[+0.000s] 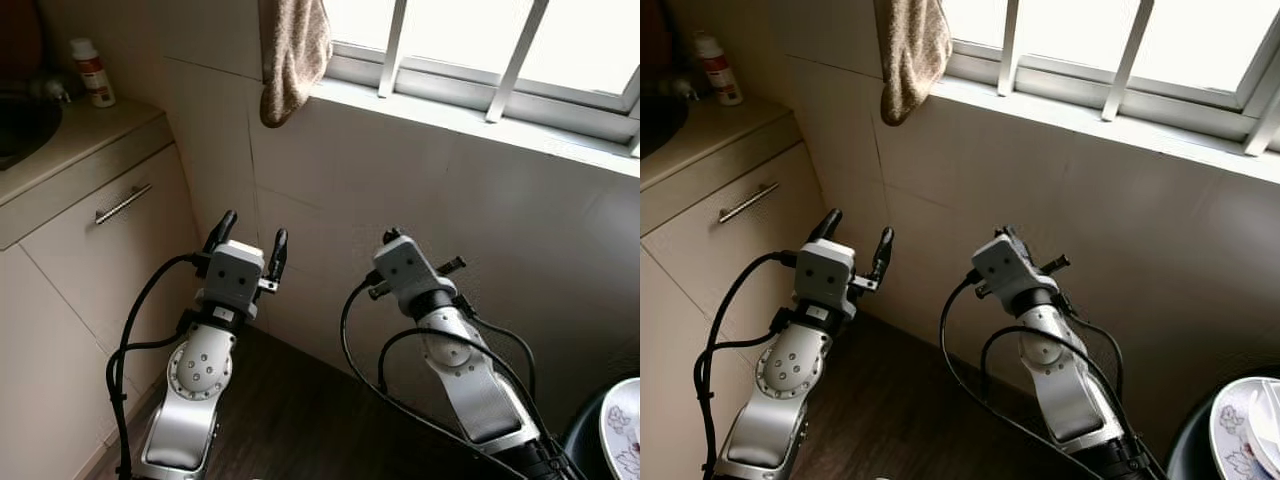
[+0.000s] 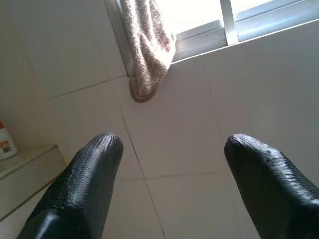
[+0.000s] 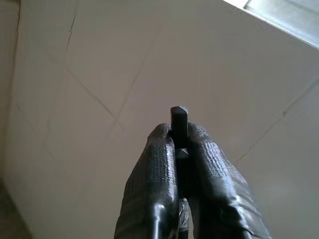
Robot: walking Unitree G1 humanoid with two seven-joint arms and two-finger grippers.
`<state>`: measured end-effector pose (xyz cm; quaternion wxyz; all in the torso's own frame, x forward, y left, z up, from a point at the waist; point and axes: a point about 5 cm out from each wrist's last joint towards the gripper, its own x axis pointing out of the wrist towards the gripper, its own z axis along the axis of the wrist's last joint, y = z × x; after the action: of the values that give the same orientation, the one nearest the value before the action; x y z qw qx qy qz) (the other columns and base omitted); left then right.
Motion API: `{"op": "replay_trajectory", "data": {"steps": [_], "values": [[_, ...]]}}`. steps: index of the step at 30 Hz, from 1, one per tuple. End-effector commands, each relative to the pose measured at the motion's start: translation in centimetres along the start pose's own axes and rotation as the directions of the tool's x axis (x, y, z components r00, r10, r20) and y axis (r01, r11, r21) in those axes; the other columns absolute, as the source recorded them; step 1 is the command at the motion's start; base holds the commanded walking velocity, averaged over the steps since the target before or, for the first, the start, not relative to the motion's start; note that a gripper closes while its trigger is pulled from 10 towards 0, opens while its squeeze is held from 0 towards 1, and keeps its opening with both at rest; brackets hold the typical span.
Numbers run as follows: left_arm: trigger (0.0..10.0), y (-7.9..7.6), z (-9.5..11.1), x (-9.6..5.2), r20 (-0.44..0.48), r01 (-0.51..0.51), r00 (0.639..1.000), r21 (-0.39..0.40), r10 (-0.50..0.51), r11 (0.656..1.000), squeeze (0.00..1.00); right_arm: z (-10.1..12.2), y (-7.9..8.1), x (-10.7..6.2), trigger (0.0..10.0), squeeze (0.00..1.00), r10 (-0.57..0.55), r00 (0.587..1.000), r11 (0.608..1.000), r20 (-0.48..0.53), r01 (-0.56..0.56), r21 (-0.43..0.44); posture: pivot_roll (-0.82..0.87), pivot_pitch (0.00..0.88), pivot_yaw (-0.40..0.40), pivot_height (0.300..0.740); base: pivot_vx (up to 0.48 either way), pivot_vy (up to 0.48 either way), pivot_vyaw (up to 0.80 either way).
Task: Kitchen organization
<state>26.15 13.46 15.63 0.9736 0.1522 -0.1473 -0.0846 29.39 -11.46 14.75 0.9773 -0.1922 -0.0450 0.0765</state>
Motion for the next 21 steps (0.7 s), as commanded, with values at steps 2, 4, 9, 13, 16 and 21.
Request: {"op": "replay_trajectory", "data": {"steps": [2, 4, 9, 13, 16, 21], "values": [[10.0, 0.0, -0.1, 0.1, -0.012, 0.003, 1.0, 0.004, -0.003, 1.0, 0.0, 0.4, -0.7, 0.0, 0.0, 0.0, -0.014, 1.0, 0.996, 0.011, 0.013, 0.092, 0.05, 0.0, -0.063, 0.74, 0.0, 0.0, 0.8], [10.0, 0.0, -0.1, 0.2, -0.012, 0.003, 1.0, 0.005, -0.003, 1.0, 0.0, 0.3, -0.9, -0.1, 0.0, 0.0, -0.024, 1.0, 0.985, 0.01, 0.022, 0.171, 0.05, 0.0, -0.063, 0.74, 0.0, 0.0, 0.8], [10.0, -0.1, -0.1, 0.2, -0.012, 0.005, 1.0, 0.006, -0.005, 1.0, 0.0, -0.7, -1.2, -0.1, 0.0, 0.0, -0.028, 0.999, 0.966, -0.033, 0.036, 0.255, 0.06, 0.0, -0.062, 0.74, 0.0, 0.0, 0.8], [10.0, -0.1, -0.2, 0.2, -0.015, 0.008, 1.0, 0.006, -0.008, 1.0, 0.0, -1.1, -0.9, -0.2, 0.0, 0.0, -0.005, 0.999, 0.964, -0.044, 0.017, 0.264, 0.05, 0.0, -0.061, 0.74, 0.0, 0.0, 0.8], [10.0, -0.1, -0.2, 0.2, -0.016, 0.01, 1.0, 0.006, -0.01, 1.0, 0.0, -1.2, -0.8, -0.2, 0.0, 0.0, 0.006, 0.999, 0.959, -0.051, 0.009, 0.282, 0.05, 0.0, -0.061, 0.74, 0.0, 0.0, 0.8], [10.0, 0.0, -0.2, 0.2, -0.018, 0.009, 1.0, 0.008, -0.009, 1.0, 0.0, -1.3, -0.8, -0.2, 0.0, 0.0, 0.008, 0.998, 0.955, -0.059, 0.01, 0.297, 0.06, 0.0, -0.064, 0.74, 0.0, 0.0, 0.8]]}}
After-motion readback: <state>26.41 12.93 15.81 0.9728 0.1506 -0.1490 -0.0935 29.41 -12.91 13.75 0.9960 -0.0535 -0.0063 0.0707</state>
